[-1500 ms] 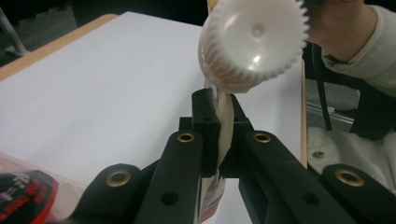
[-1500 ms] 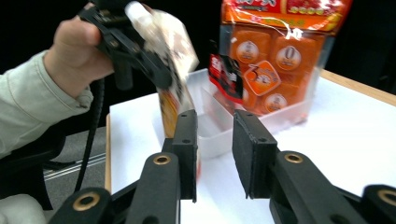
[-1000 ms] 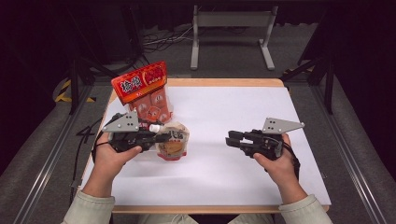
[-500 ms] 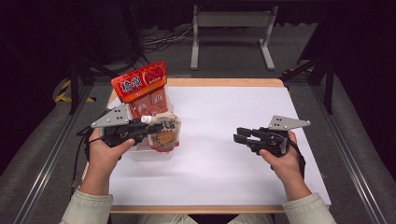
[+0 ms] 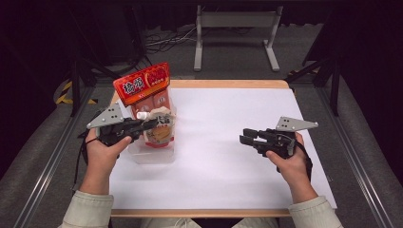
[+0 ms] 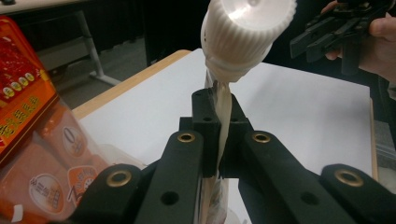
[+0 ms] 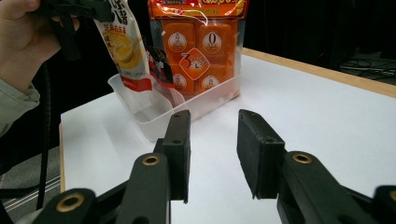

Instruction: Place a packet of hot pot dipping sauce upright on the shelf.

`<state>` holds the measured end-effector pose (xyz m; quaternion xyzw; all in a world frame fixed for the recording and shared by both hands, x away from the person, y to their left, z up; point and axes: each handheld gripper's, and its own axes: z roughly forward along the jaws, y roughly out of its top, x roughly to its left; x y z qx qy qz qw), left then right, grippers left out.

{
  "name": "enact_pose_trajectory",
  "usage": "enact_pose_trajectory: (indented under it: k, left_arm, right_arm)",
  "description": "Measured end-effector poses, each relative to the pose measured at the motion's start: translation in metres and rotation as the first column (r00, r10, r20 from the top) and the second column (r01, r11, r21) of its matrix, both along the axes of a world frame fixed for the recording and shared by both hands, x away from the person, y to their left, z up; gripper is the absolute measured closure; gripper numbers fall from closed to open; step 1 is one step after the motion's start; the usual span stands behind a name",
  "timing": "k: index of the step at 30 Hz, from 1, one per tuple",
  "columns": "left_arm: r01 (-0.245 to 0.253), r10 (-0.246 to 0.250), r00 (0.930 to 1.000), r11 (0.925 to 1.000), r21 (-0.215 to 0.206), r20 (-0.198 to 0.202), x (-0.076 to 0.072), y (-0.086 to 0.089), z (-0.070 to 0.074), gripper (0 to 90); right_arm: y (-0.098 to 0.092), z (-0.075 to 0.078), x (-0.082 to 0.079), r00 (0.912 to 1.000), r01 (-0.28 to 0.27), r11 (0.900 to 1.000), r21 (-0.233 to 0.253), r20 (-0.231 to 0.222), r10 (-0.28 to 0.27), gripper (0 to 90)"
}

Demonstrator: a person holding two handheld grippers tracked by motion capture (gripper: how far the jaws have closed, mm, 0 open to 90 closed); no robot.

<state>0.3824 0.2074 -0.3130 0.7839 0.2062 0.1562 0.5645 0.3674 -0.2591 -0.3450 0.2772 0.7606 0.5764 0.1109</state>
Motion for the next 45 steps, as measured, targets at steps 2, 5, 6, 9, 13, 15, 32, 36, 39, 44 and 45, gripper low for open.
enact_pose_trajectory:
  k: [2,5,6,9,13,15,32,36,39,44,45]
  left_arm:
    - [-0.001,0.001,1.0,0.9999,0.011,-0.006,0.0,0.002,-0.002,87.9]
    - [-0.001,0.001,1.0,0.9999,0.016,-0.006,0.0,0.003,-0.003,87.9]
    - [-0.007,0.007,1.0,0.9997,0.023,-0.006,0.0,0.004,-0.003,87.9]
    - [-0.02,0.02,0.9998,0.9995,0.025,-0.007,0.0,0.006,-0.004,87.8]
    - [-0.032,0.032,0.9994,0.999,0.033,-0.016,0.002,0.01,-0.009,87.9]
    - [-0.031,0.032,0.9991,0.999,0.031,-0.029,0.004,0.012,-0.012,87.8]
    - [-0.022,0.03,0.9886,0.9985,0.051,-0.148,0.013,0.009,-0.045,87.7]
    - [-0.017,0.028,0.9852,0.9977,0.065,-0.169,0.012,0.009,-0.051,87.7]
    - [-0.021,0.034,0.9835,0.9972,0.072,-0.178,0.012,0.011,-0.057,87.7]
    - [-0.025,0.04,0.9798,0.9965,0.079,-0.196,0.011,0.013,-0.063,87.7]
    - [-0.026,0.038,0.9779,0.9977,0.062,-0.205,0.01,0.016,-0.064,87.7]
  right_arm:
    - [-0.001,0.0,0.0,1.0,-0.002,1.0,0.005,0.0,0.002,66.1]
    - [0.0,0.0,0.0,1.0,-0.002,1.0,0.007,0.0,0.002,66.1]
    - [0.0,0.001,0.001,1.0,-0.003,1.0,0.008,0.0,0.003,66.1]
    - [0.0,0.001,0.001,1.0,-0.008,1.0,0.012,0.001,0.008,65.9]
    - [0.002,0.001,0.002,0.9999,-0.011,1.0,0.013,0.001,0.011,65.8]
    - [0.002,0.001,0.002,0.9999,-0.013,1.0,0.013,0.003,0.013,65.7]
    - [-0.007,0.001,0.005,0.9993,0.035,0.999,0.005,-0.011,-0.035,61.2]
    - [-0.012,0.001,0.007,0.9971,0.073,0.997,-0.018,-0.019,-0.073,57.8]
    - [-0.015,0.001,0.009,0.9959,0.086,0.996,-0.016,-0.026,-0.086,57.1]
    - [-0.018,0.001,0.011,0.9946,0.1,0.995,-0.016,-0.027,-0.1,56.7]
    - [-0.019,0.001,0.012,0.9944,0.101,0.995,-0.015,-0.028,-0.101,56.5]
